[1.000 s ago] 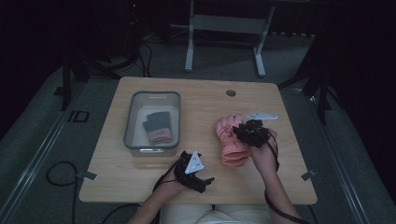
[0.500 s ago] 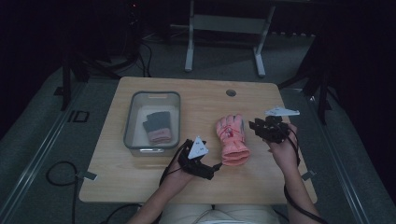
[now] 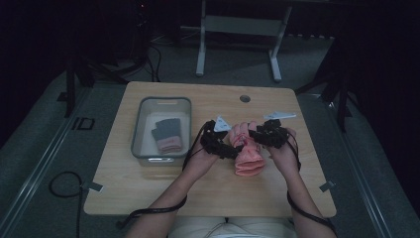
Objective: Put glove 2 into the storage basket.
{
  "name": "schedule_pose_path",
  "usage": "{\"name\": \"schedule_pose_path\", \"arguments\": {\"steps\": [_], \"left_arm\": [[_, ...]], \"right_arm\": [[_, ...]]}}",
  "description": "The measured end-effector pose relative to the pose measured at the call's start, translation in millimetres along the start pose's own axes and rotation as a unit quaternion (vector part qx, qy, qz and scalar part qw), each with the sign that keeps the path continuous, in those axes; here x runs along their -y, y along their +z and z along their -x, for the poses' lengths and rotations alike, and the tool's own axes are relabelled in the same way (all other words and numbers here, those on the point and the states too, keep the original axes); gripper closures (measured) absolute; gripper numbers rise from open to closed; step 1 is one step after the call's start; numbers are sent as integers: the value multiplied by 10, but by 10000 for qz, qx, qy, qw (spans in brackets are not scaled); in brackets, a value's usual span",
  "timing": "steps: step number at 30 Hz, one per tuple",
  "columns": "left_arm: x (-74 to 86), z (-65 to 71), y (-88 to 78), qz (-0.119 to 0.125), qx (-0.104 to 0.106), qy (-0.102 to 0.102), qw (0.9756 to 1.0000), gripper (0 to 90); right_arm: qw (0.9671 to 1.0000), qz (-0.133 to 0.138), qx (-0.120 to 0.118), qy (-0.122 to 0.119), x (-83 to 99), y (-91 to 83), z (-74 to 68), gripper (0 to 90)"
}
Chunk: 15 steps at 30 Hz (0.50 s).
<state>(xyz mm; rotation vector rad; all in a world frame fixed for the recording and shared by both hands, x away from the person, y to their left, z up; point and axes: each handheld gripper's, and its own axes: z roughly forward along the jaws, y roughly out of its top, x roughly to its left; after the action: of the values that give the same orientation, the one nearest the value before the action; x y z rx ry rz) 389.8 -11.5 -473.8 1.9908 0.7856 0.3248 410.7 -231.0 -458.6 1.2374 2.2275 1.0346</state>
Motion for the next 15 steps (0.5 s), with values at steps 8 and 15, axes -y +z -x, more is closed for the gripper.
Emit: {"name": "schedule_pose_path", "arguments": {"steps": [8, 15], "left_arm": [[27, -139, 291, -317, -35, -201, 9993, 43], [100, -198, 483, -585, 104, -510, 9969, 54]], "right_arm": [[9971, -475, -315, 513, 206, 227, 139, 516], [9956, -651, -300, 609, 393, 224, 355, 479]]}}
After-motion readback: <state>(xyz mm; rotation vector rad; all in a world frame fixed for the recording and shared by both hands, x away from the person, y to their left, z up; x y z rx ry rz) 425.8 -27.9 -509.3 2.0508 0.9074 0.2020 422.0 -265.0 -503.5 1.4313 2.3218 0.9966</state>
